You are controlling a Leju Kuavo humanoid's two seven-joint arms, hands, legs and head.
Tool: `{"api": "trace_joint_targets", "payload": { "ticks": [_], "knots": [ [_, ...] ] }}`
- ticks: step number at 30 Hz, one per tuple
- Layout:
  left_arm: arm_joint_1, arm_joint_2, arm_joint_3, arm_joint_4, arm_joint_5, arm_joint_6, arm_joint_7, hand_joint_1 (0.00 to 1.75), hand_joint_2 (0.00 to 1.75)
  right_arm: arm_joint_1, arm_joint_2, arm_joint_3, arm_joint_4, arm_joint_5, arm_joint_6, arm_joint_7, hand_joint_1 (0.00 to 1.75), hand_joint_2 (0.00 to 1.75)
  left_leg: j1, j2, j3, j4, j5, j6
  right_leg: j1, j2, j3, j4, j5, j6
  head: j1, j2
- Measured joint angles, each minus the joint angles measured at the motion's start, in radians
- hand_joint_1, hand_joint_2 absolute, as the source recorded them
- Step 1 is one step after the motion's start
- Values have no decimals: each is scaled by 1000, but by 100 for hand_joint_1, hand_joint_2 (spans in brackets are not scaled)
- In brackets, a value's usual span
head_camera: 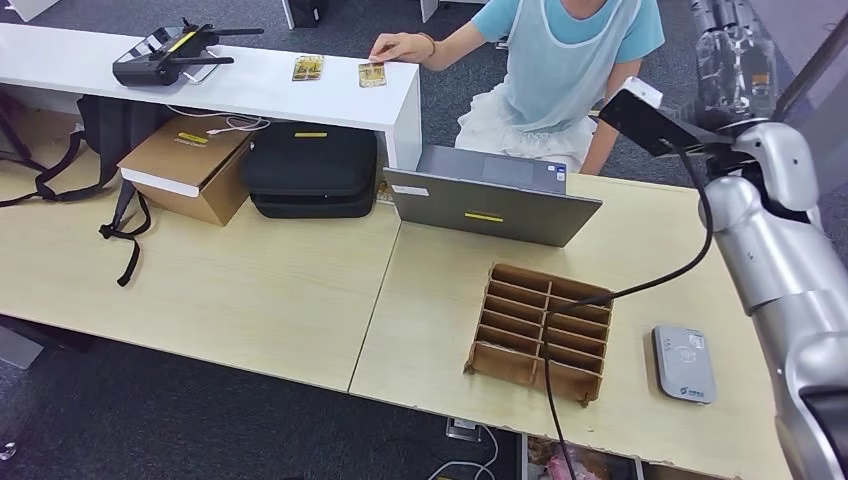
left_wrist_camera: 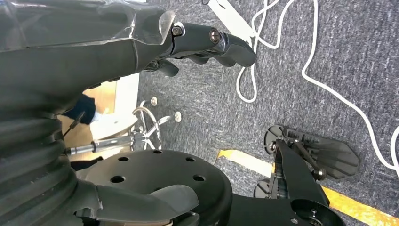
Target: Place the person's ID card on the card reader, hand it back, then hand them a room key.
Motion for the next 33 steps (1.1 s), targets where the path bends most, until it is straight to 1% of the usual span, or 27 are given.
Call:
{"api": "trace_joint_targets", "payload": {
  "ticks": [2, 4, 6, 9, 12, 18, 20, 21, 23, 26, 28, 30, 33],
  "knots": [
    [1, 0, 0, 0, 13, 0, 0, 0, 175, 52, -44, -42, -79, -65, 36, -6, 0, 175, 0, -1, 0, 0, 0, 0, 0, -1, 0, -1, 0, 0, 0, 0],
    [3, 0, 0, 0, 24, 0, -1, 0, 175, 129, -91, -89, -175, -130, 64, -13, 0, 175, 0, -3, -1, 0, 0, 0, 0, -4, 1, -1, 0, 0, 0, 0],
    [5, 0, 0, 0, 35, 0, -3, 0, 175, 224, -132, -141, -281, -178, 76, -23, 0, 175, 0, -4, -1, 0, -1, 1, 0, -5, 1, -1, 0, 0, 0, 0],
    [6, 0, 0, 0, 46, 0, -3, 0, 175, 387, -172, -220, -445, -227, 81, -33, 0, 175, 0, -4, -1, 0, -1, 2, 0, -5, 1, -2, -1, 1, 0, 0],
    [7, 0, 0, 0, 52, 0, -3, 0, 175, 557, -191, -312, -613, -307, 104, -56, 0, 175, 0, -5, -2, 0, -2, 2, 1, -5, 0, -2, -1, 1, 0, 0],
    [7, 0, 0, 0, 54, 0, -3, 0, 175, 894, -194, -511, -934, -496, 193, -140, 0, 175, 1, -5, -3, -1, -3, 1, 1, -6, 0, -2, -3, 0, 0, 0],
    [7, 1, 0, 0, 51, 0, -3, 0, 175, 1000, -194, -573, -1031, -523, 223, -170, 0, 175, 0, -5, -3, -1, -3, 2, 1, -7, 0, -2, -3, 0, 0, 0],
    [7, 1, 0, 0, 49, 0, -3, 0, 175, 1051, -193, -601, -1075, -515, 230, -181, 0, 175, 0, -5, -3, -1, -3, 2, 1, -7, 0, -2, -4, 0, 0, 0],
    [7, 1, 0, 1, 48, 0, -3, 0, 175, 1140, -192, -645, -1147, -446, 225, -187, 0, 175, 0, -4, -3, -2, -3, 2, 1, -6, 0, -2, -4, 0, 0, 0],
    [9, 2, 0, 1, 49, 0, -3, 0, 175, 1242, -192, -669, -1218, -244, 210, -140, 0, 175, 0, -3, -3, -2, -4, 1, 1, -4, 0, -2, -4, 0, 0, 0],
    [12, 3, 0, 1, 49, 0, -3, 0, 175, 1295, -192, -662, -1249, -83, 207, -76, 0, 175, 0, -3, -3, -2, -4, 1, 1, -4, 0, -2, -4, 0, 0, 0],
    [13, 4, 0, 2, 50, 0, -3, 0, 175, 1332, -197, -640, -1270, 69, 201, 10, 0, 175, 0, -2, -3, -2, -3, 1, 1, -4, 0, -2, -4, 0, 0, 0],
    [14, 4, 0, 2, 53, 0, -3, 0, 175, 1376, -211, -590, -1295, 245, 203, 153, 0, 175, 0, -2, -2, -2, -3, 1, 1, -4, 0, -2, -4, 0, 0, 0]
  ]
}}
